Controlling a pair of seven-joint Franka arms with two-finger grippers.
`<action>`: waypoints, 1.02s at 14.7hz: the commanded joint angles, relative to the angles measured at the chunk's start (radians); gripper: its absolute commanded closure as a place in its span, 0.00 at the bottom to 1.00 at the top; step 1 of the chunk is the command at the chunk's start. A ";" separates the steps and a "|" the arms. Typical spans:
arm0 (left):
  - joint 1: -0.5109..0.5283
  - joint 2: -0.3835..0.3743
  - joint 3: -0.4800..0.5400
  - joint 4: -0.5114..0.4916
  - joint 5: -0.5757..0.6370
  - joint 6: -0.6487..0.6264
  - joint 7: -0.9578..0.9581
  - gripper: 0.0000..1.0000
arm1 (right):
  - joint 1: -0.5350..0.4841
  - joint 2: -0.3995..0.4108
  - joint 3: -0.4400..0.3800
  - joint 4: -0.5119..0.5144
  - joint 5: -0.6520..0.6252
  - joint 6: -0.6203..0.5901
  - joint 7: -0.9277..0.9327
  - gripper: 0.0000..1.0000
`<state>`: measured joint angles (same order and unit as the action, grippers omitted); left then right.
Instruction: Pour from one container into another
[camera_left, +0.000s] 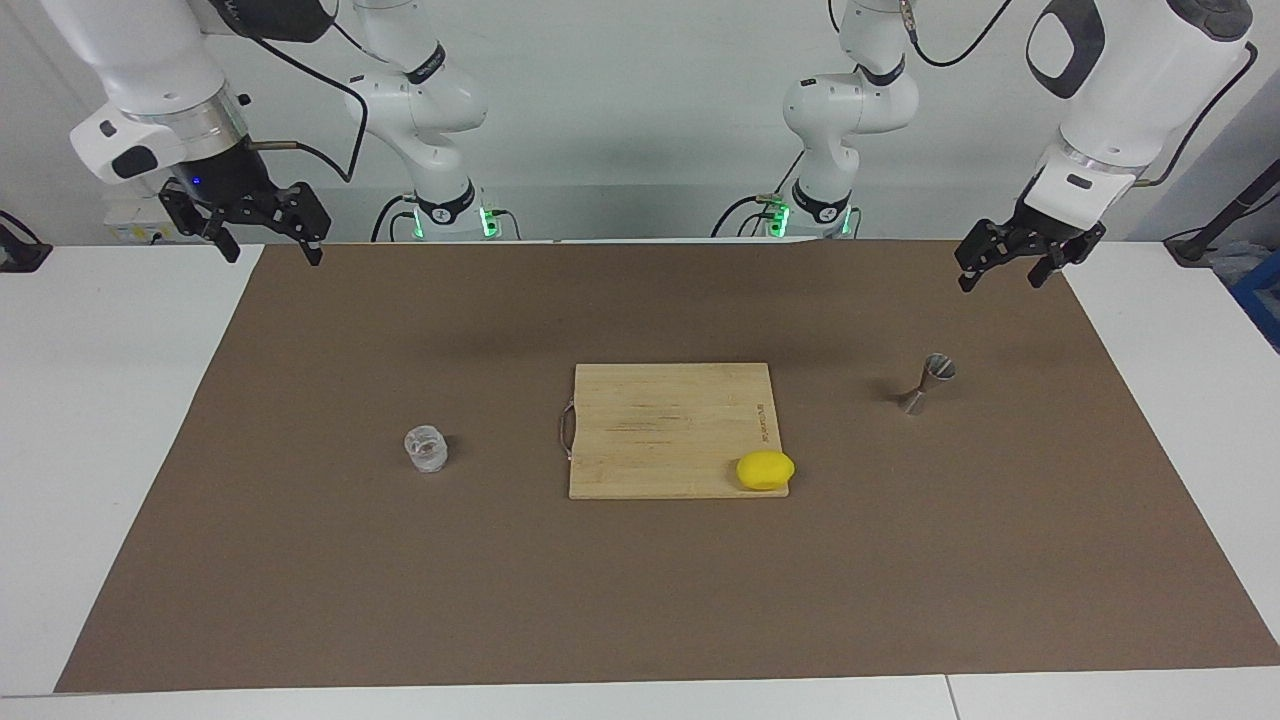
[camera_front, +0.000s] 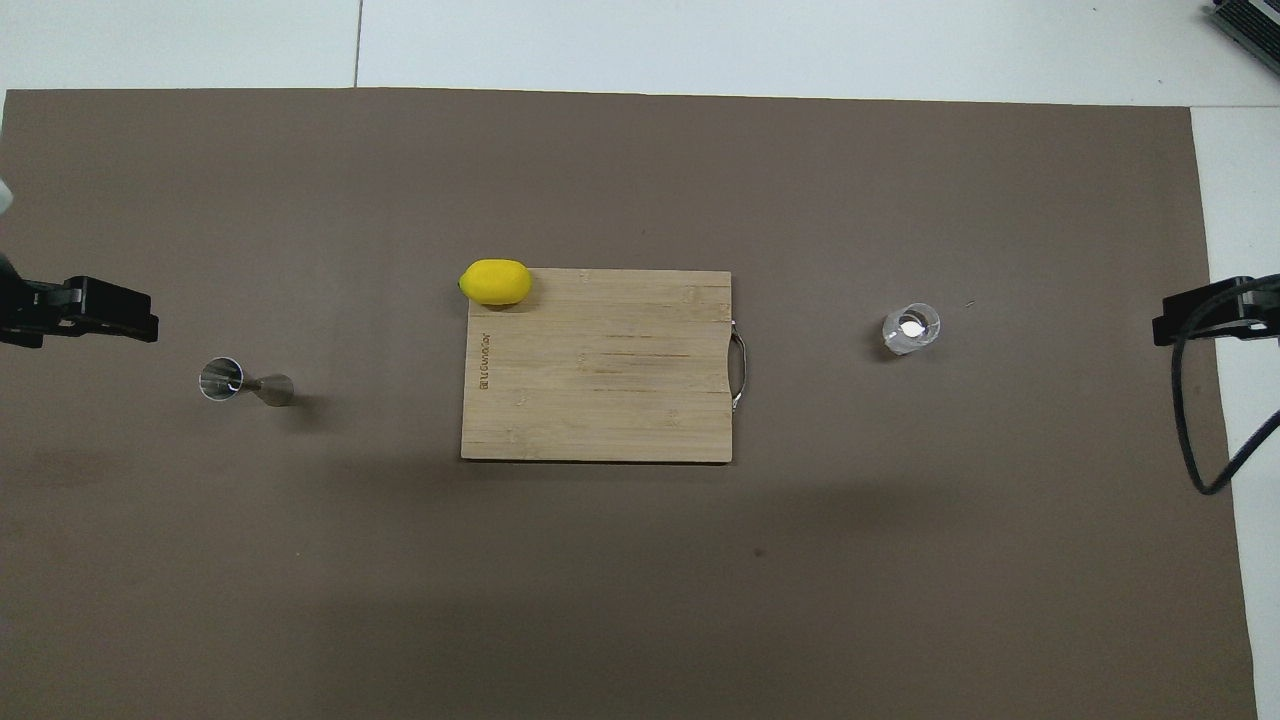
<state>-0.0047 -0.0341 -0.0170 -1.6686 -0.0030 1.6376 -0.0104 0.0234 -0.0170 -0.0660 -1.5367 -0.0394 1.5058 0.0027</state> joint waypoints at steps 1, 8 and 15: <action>0.014 0.005 -0.008 0.021 0.003 -0.015 0.000 0.00 | -0.002 -0.012 0.003 -0.011 0.001 0.011 -0.021 0.00; -0.004 0.000 -0.008 -0.020 0.005 0.011 0.001 0.00 | 0.001 -0.015 0.006 -0.019 0.003 0.016 -0.010 0.00; 0.008 -0.083 -0.006 -0.330 0.005 0.430 0.007 0.00 | -0.016 -0.032 0.005 -0.092 0.051 0.076 0.124 0.00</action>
<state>-0.0065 -0.0558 -0.0240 -1.8861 -0.0033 1.9930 -0.0110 0.0286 -0.0171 -0.0659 -1.5679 -0.0312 1.5423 0.0659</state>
